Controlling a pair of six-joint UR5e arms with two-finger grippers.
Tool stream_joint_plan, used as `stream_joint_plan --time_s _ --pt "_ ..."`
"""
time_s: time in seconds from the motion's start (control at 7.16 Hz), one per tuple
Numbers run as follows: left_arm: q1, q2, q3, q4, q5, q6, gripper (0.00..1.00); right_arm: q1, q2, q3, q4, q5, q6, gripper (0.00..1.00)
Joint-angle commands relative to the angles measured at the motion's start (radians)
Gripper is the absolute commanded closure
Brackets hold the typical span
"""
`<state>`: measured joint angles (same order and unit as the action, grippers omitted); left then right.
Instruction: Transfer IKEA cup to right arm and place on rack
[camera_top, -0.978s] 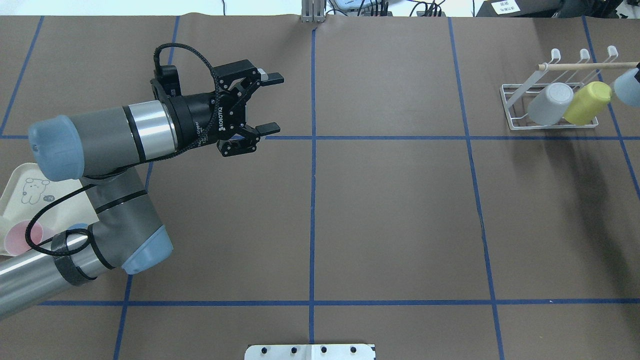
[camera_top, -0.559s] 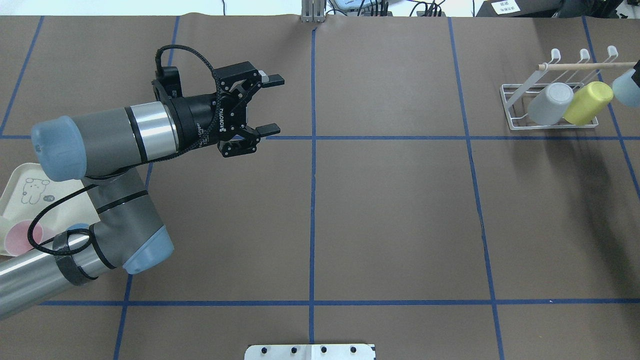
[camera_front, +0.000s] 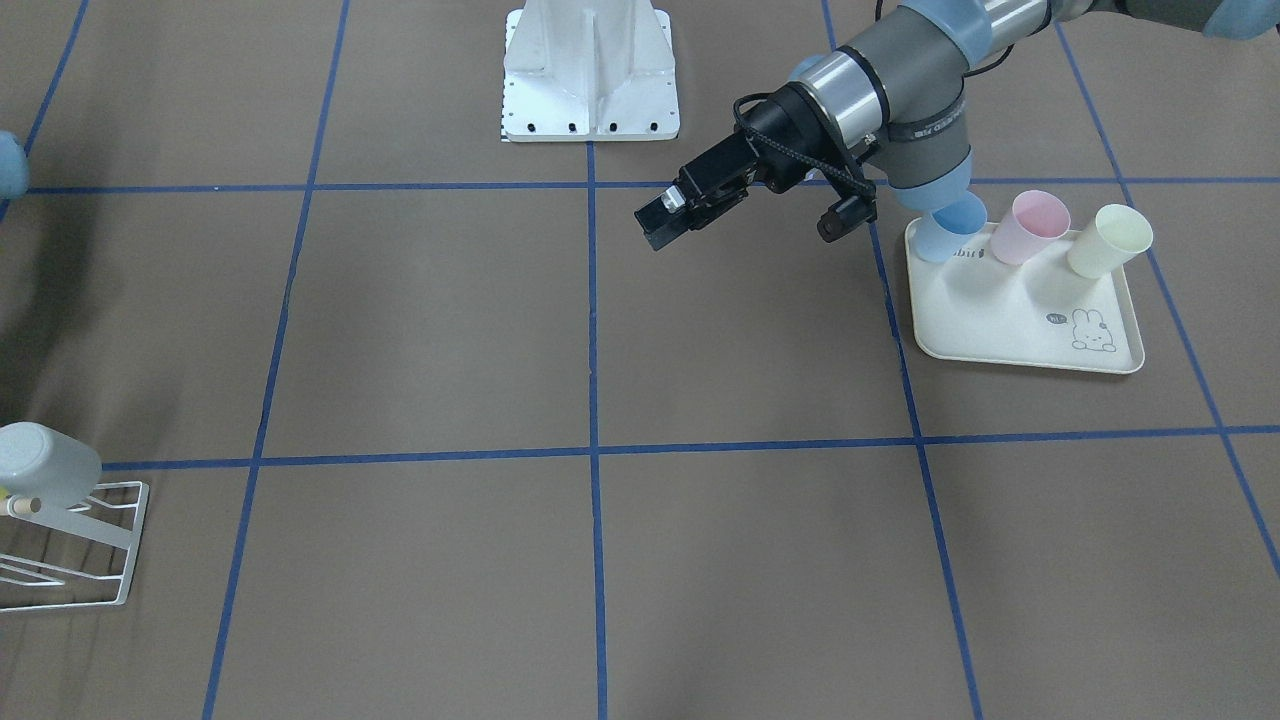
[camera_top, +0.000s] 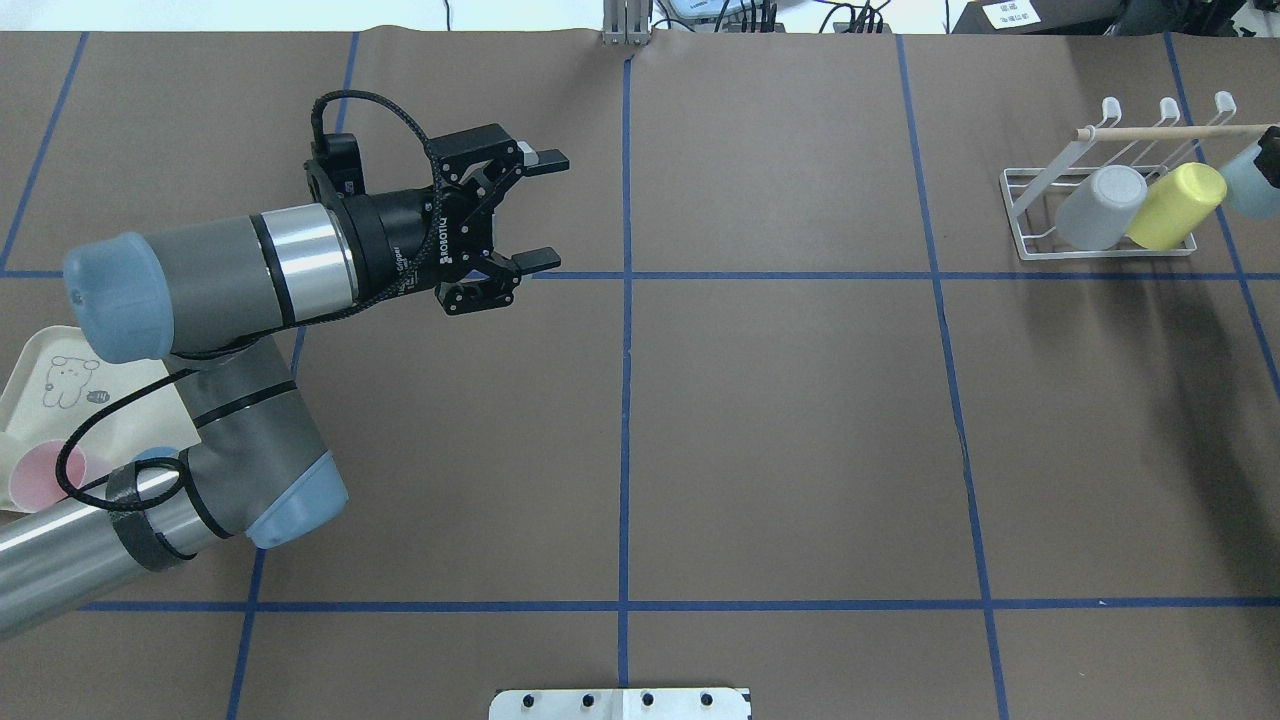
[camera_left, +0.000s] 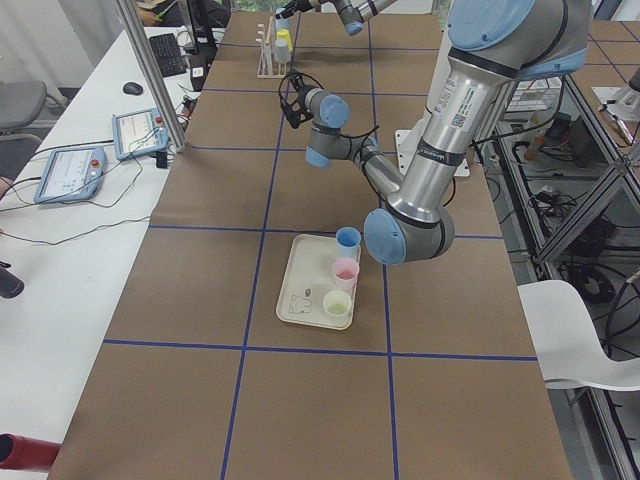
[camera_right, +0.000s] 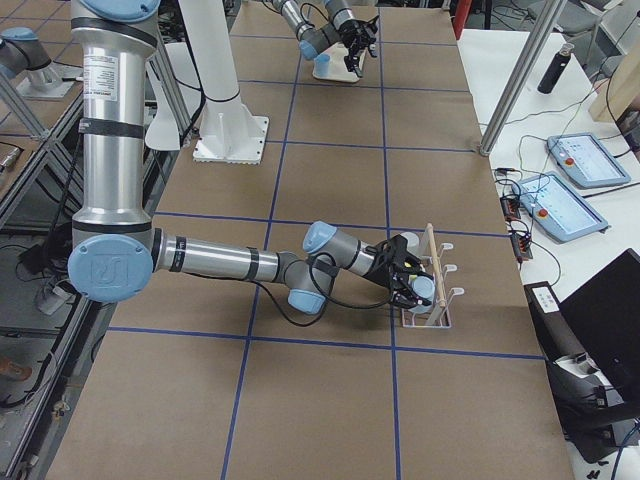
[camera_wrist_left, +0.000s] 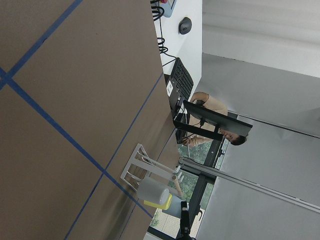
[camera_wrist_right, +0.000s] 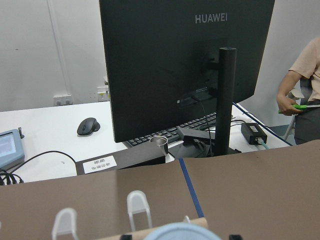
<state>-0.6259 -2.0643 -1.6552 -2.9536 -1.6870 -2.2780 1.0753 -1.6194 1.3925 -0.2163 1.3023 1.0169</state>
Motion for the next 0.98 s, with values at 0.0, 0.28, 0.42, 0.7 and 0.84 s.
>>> stream_joint_plan --time_s 0.0,0.28,0.42,0.7,0.84 --pt "-0.002 -0.002 -0.001 0.001 0.000 0.008 0.00 -0.001 0.047 -0.041 0.003 -0.002 0.009 0.00" --pt "-0.020 0.007 -0.002 0.005 -0.005 0.095 0.00 -0.001 0.053 -0.040 0.008 0.006 0.008 0.00" --pt "-0.037 0.039 -0.002 0.016 -0.019 0.203 0.00 0.000 0.052 -0.006 0.009 0.044 0.009 0.00" --pt "-0.122 0.151 0.003 0.123 -0.131 0.564 0.00 0.002 0.012 0.089 0.003 0.133 0.008 0.00" --pt "-0.232 0.223 0.005 0.192 -0.263 0.718 0.00 0.002 -0.028 0.142 -0.005 0.196 0.006 0.00"
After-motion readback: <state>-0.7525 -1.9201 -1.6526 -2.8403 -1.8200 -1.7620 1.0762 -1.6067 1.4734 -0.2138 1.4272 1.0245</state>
